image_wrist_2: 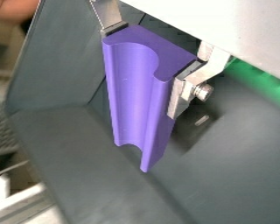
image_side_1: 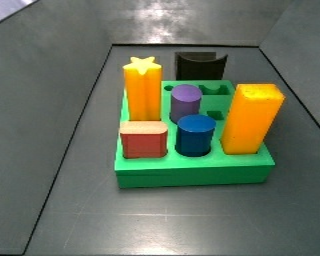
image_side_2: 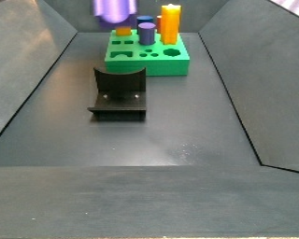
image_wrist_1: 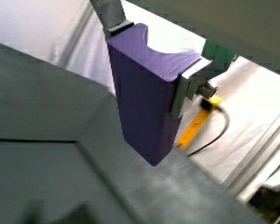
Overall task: Pick up the arch object. Move up. Place the arch object on the fixture. Regrasp the arch object. Move to above the board. Insert the arch object.
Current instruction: Move to above the board.
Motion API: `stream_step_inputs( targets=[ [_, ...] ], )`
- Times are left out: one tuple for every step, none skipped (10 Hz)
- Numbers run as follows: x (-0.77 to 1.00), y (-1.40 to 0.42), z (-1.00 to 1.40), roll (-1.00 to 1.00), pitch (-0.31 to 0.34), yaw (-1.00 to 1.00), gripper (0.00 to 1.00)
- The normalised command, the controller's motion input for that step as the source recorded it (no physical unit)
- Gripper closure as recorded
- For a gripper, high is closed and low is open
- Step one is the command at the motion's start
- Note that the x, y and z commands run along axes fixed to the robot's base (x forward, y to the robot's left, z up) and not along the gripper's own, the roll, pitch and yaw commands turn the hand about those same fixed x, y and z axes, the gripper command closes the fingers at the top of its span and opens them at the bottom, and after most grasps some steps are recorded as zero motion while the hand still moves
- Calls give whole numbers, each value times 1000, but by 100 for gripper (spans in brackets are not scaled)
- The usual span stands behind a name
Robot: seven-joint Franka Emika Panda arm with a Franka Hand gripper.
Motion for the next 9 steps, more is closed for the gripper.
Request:
stream_step_inputs(
  targets=[
    [-597, -1000, 300, -1000, -61, -127, 100],
    [-613, -1000, 293, -1000, -64, -131, 100],
    [-649, -1000, 309, -1000, -70, -140, 100],
    [-665, -1000, 311, -1000, -70, -142, 100],
    [-714, -1000, 320, -1000, -69, -147, 100],
    [-732, -973, 321, -1000, -70, -149, 100],
    [-545, -630, 226, -1000, -78, -149, 100],
    [-301, -245, 98, -1000, -79, -145, 100],
    [-169, -43, 31, -1000, -82, -139, 100]
  ],
)
